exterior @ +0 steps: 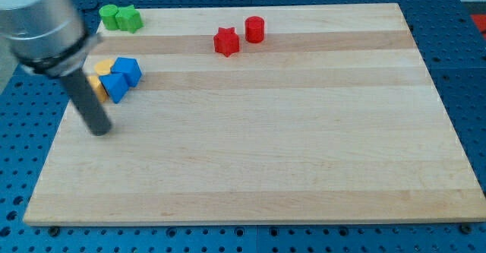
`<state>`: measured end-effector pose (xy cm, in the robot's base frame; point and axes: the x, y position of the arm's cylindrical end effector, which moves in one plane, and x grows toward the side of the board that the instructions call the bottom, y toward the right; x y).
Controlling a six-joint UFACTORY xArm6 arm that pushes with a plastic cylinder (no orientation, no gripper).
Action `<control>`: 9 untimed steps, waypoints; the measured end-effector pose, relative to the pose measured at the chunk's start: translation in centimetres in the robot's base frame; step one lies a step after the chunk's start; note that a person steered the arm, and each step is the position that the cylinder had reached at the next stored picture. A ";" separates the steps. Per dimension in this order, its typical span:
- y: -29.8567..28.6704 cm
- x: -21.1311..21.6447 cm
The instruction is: Separate yellow hexagon and blue triangle
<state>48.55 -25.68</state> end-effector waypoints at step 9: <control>5.6 -7.0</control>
<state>41.56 -20.09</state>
